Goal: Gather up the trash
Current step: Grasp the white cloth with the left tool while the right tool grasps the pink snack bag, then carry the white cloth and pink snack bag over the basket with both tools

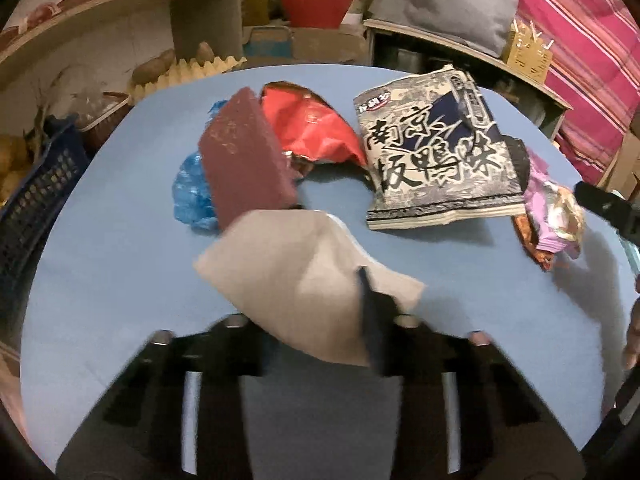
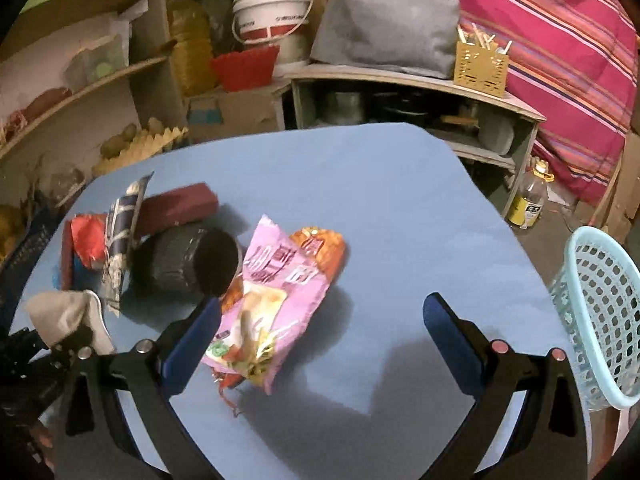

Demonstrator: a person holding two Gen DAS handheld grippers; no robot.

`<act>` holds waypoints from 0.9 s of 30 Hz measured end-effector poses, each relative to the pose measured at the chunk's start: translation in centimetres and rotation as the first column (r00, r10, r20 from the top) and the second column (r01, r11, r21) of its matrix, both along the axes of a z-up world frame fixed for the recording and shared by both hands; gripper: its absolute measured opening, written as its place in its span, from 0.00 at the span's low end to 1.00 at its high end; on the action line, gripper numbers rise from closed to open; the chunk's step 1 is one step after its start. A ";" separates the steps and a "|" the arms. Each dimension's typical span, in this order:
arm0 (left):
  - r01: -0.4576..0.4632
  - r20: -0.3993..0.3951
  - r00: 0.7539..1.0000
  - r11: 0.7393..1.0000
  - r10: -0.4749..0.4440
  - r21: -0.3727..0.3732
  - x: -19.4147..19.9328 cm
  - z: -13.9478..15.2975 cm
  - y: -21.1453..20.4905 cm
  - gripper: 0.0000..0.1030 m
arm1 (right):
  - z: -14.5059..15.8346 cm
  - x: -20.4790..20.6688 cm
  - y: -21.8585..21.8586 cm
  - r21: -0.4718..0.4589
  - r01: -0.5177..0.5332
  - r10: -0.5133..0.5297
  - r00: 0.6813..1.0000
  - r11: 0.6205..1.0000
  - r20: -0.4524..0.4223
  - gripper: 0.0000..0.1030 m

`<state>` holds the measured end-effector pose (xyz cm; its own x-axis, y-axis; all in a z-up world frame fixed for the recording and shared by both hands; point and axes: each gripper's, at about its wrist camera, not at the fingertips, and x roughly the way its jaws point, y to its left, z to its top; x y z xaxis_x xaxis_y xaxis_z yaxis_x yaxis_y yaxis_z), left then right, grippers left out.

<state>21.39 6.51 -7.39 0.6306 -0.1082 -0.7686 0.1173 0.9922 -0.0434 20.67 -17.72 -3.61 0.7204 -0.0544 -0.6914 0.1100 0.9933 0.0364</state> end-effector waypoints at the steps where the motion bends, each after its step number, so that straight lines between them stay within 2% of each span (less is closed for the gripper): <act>1: -0.001 0.006 1.000 1.000 0.001 0.008 -0.2 0.1 -0.1 0.25 | -0.2 0.0 0.1 -0.005 -0.001 0.001 1.000 1.000 -0.005 0.96; 4: -0.009 0.040 0.999 1.000 0.008 0.030 -0.9 0.6 -0.3 0.19 | -0.6 0.0 0.4 -0.020 -0.007 0.007 1.000 1.000 -0.022 0.96; 7: -0.017 0.112 0.994 0.999 0.011 0.046 -2.2 2.1 -0.4 0.19 | -1.0 0.2 0.6 -0.021 -0.008 0.007 0.999 1.000 -0.041 0.95; 12: -0.049 0.235 0.971 0.998 0.041 0.030 -3.7 4.8 -0.3 0.19 | -1.3 0.7 1.1 -0.014 -0.015 0.014 0.999 1.000 -0.052 0.95; 15: -0.067 0.260 0.964 0.998 0.061 0.014 -3.8 5.6 -0.2 0.19 | -1.7 1.3 1.6 -0.023 -0.015 0.014 0.998 1.000 -0.064 0.92; 17: -0.086 0.274 0.959 0.996 0.077 0.020 -3.5 6.0 -0.2 0.19 | -2.0 1.7 2.1 -0.048 -0.020 0.017 0.997 0.999 -0.076 0.76; 19: -0.098 0.278 0.956 0.995 0.090 0.013 -3.2 6.2 -0.2 0.19 | -2.4 1.9 2.5 -0.072 -0.023 0.017 0.996 0.997 -0.086 0.65; 20: -0.101 0.279 0.955 0.995 0.096 0.004 -3.1 6.3 -0.1 0.19 | -2.4 1.9 2.4 -0.073 -0.024 0.017 0.996 0.997 -0.088 0.55; 22: -0.113 0.283 0.953 0.993 0.113 -0.014 -2.9 6.6 0.1 0.19 | -2.3 1.8 2.3 -0.054 -0.036 0.031 0.996 0.998 -0.086 0.42; 24: -0.124 0.284 0.951 0.992 0.126 -0.027 -2.6 6.8 0.3 0.19 | -1.9 1.7 2.1 -0.050 -0.046 0.042 0.996 0.998 -0.076 0.35; 25: -0.128 0.281 0.950 0.991 0.134 -0.039 -2.5 6.9 0.3 0.19 | -1.7 1.5 1.9 -0.055 -0.053 0.049 0.996 0.997 -0.069 0.28; 27: -0.133 0.275 0.951 0.989 0.144 -0.060 -2.2 7.2 0.3 0.19 | -1.4 1.3 1.3 -0.033 -0.065 0.063 0.996 0.997 -0.061 0.25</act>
